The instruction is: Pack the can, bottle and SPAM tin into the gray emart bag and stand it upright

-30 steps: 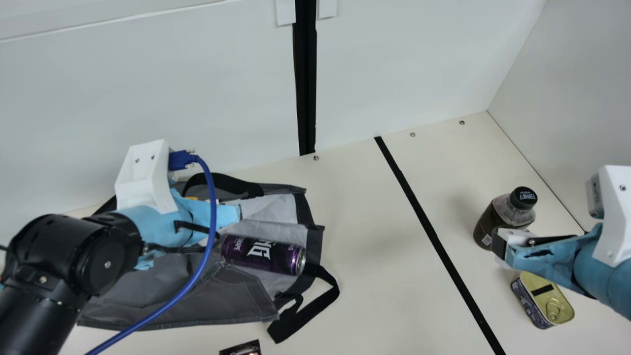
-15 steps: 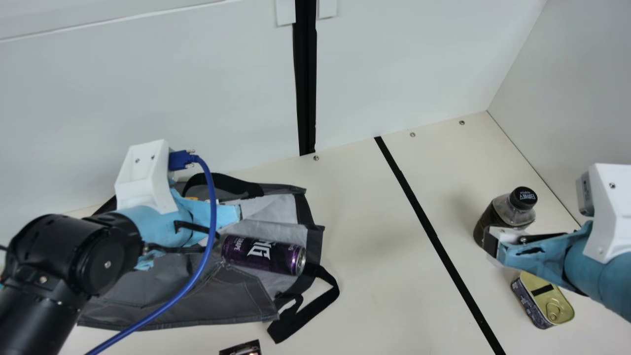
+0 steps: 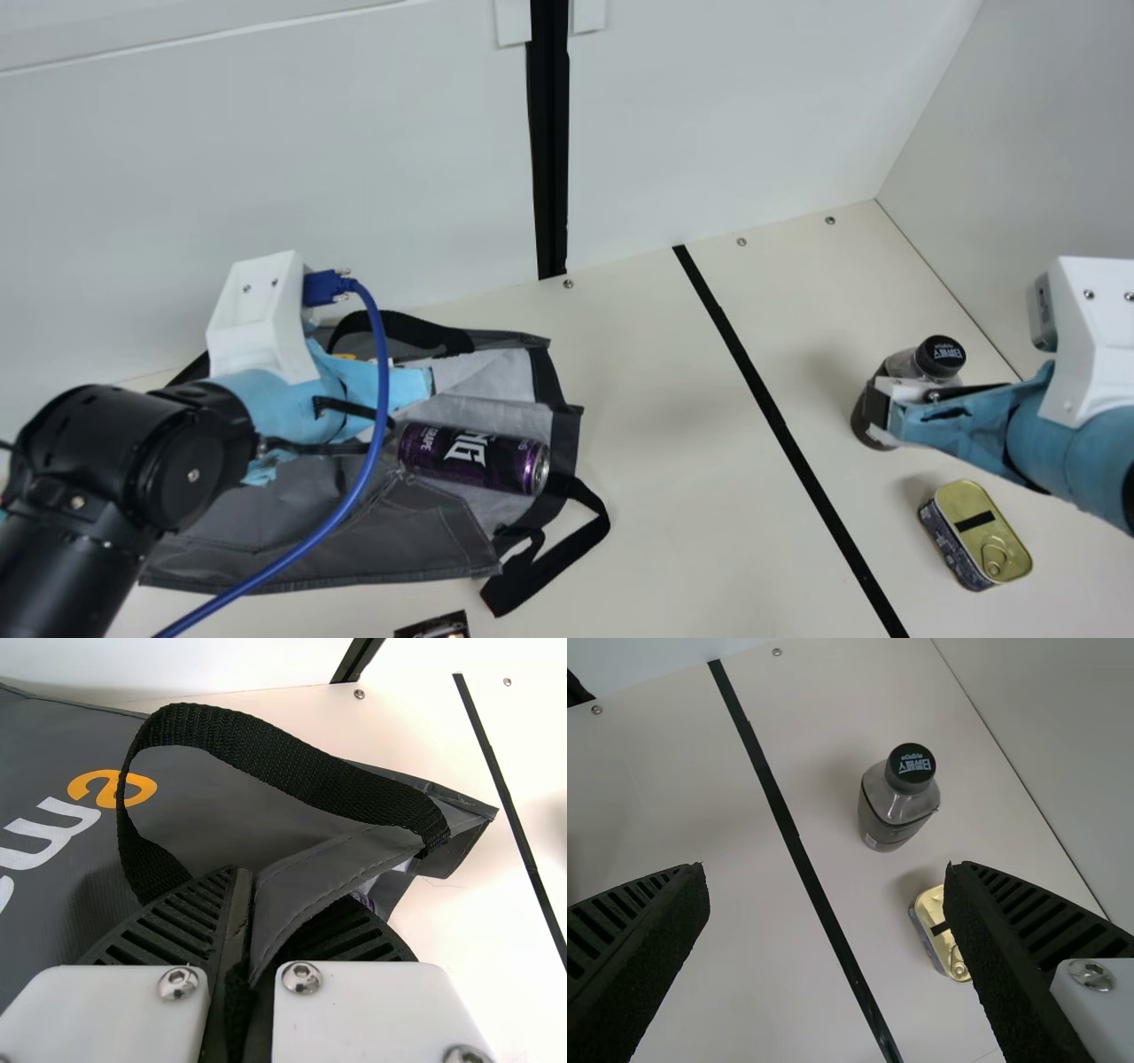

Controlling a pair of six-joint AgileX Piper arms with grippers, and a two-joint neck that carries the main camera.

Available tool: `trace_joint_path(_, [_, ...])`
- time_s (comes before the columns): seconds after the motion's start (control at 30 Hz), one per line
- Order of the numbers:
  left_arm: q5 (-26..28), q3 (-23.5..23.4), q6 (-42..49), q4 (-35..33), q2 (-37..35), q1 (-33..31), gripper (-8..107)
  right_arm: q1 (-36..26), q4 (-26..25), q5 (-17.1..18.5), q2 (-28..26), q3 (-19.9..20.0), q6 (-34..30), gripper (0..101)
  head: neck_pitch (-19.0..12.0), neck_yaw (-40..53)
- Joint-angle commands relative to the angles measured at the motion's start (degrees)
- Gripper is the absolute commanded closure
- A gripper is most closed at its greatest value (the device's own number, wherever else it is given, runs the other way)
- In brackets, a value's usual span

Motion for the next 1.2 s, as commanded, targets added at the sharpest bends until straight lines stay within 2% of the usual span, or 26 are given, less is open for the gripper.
trace_joint_path(0.0, [0.0, 0.0, 0.0, 0.0, 0.0, 0.0, 107, -0.4, 0.1, 0.0, 0.5, -0.4, 0.0, 6, -1.4, 0.0])
trace_joint_path(1.17, [0.0, 0.0, 0.0, 0.0, 0.0, 0.0, 107, -12.2, 3.2, 0.0, 14.9, -8.3, -6.2, 6, -1.4, 0.0])
